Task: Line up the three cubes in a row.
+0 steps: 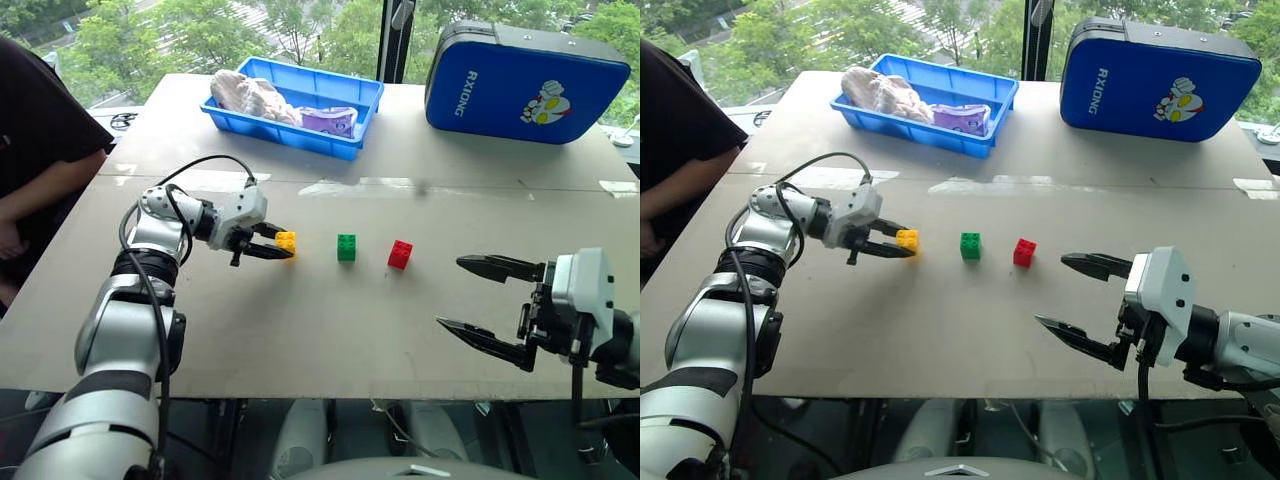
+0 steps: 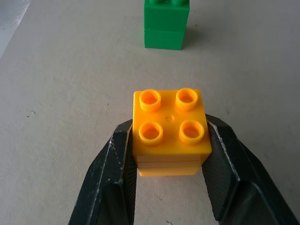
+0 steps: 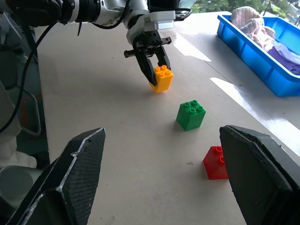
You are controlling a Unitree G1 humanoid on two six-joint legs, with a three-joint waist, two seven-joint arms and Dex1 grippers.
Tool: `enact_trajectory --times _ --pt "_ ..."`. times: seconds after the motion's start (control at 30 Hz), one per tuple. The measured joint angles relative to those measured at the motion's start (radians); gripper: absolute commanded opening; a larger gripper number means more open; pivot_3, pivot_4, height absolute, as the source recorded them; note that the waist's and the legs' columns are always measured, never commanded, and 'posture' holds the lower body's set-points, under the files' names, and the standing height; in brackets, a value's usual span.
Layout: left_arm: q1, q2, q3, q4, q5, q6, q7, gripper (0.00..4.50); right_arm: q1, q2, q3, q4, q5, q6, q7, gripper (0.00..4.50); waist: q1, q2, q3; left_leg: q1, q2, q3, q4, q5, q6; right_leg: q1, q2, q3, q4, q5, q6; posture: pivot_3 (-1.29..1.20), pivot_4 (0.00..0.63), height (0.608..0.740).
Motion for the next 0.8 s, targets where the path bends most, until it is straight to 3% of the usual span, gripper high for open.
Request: enact_trajectory --times 0.53,0.6,0.63,0.77,0.8 --pt "-0.025 -0.024 0.016 0.062 0.046 -0.043 0.036 1.31 0.030 -0.025 -0.030 -0.009 0.030 0.002 -0.030 4.03 0.001 0.000 0.000 0.000 0.000 0.000 0.000 0.000 0.000 0.000 0.000 0.000 0.000 0.001 0.001 0.00 0.150 0.740" --pt "-0.025 -0.026 0.019 0.065 0.047 -0.043 0.040 2.34 0.031 -0.027 -0.030 -0.010 0.031 0.002 -0.032 4.03 0.002 0.000 0.000 0.000 0.000 0.000 0.000 0.000 0.000 0.000 0.000 0.000 0.000 0.001 0.001 0.00 0.150 0.740" --pt "-0.025 -0.026 0.019 0.069 0.050 -0.043 0.047 2.55 0.032 -0.027 -0.030 -0.010 0.031 0.002 -0.033 4.03 0.002 0.000 0.000 0.000 0.000 0.000 0.000 0.000 0.000 0.000 0.000 0.000 0.000 0.001 0.001 0.00 0.150 0.740" --pt "-0.025 -0.026 0.035 0.078 0.059 -0.030 0.061 4.33 0.040 -0.031 -0.033 -0.011 0.036 0.003 -0.035 4.03 0.000 0.000 0.000 0.000 0.000 0.000 0.000 0.000 0.000 0.000 0.000 0.000 0.000 0.001 0.002 0.00 0.150 0.740" --pt "-0.025 -0.024 0.049 0.076 0.052 -0.020 0.060 4.33 0.043 -0.032 -0.036 -0.011 0.036 0.003 -0.035 4.03 0.000 0.000 0.000 0.000 0.000 0.000 0.000 0.000 0.000 0.000 0.000 0.000 0.000 0.002 0.003 0.00 0.150 0.740"
